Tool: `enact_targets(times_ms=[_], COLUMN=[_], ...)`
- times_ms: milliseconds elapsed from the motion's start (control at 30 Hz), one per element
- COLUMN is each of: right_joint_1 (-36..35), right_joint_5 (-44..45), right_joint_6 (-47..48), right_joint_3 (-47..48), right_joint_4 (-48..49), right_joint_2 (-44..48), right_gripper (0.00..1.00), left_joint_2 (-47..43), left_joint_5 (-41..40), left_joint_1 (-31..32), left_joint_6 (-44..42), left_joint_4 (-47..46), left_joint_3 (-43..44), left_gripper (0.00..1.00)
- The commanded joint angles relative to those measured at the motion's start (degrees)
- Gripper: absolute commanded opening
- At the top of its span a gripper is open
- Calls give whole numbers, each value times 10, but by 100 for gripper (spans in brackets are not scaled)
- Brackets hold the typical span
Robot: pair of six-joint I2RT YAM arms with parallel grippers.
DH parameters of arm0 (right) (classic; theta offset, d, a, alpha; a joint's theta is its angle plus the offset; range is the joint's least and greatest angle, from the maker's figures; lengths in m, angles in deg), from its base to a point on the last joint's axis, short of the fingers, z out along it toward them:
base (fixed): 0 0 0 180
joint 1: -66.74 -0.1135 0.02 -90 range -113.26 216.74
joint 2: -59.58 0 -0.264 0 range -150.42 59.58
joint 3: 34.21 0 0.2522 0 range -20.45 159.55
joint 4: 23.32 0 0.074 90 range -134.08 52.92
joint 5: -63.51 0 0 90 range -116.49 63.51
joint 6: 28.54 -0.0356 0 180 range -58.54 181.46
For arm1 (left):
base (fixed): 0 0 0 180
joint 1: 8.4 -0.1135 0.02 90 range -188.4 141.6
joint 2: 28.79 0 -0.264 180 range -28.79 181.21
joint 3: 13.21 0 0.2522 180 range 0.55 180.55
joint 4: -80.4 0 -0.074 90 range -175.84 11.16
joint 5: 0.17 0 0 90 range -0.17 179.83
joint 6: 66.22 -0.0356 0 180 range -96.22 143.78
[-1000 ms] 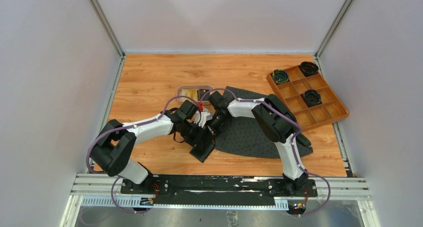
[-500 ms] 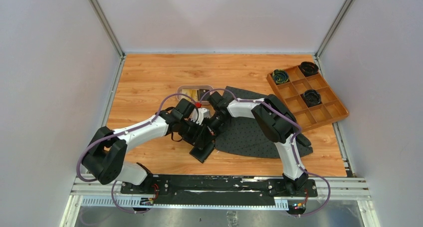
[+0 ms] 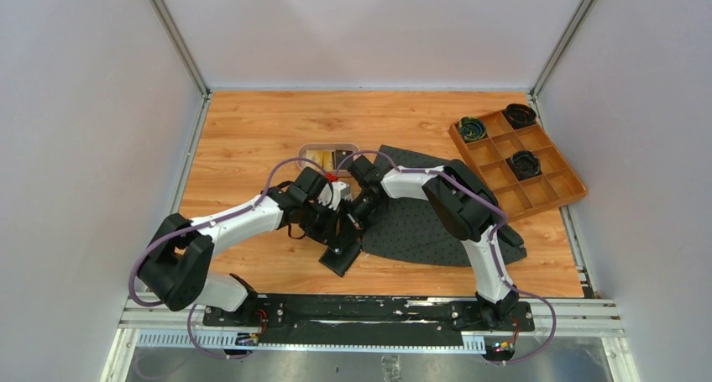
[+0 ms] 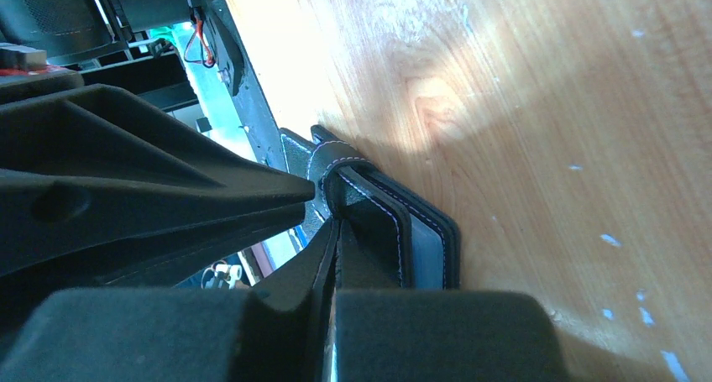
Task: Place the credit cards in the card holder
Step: Close the card holder at the center of the board.
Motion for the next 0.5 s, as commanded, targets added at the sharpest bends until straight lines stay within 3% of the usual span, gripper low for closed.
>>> enact_targets(times_ms=[0, 467], right_joint_1=[-12, -12], right_joint_5=[42, 43], right_joint_6=[18, 17], right_joint_3=[-3, -2], right_joint_4=[-29, -29], right_joint_2=[-16, -16], right_gripper=[0, 0], left_joint_2=[10, 22], left_joint_5=[22, 33], left_joint_1=[-4, -4], left_joint_6=[10, 25], left_joint_4=[-18, -37], left_joint_3=[-14, -34], left_gripper=[14, 11])
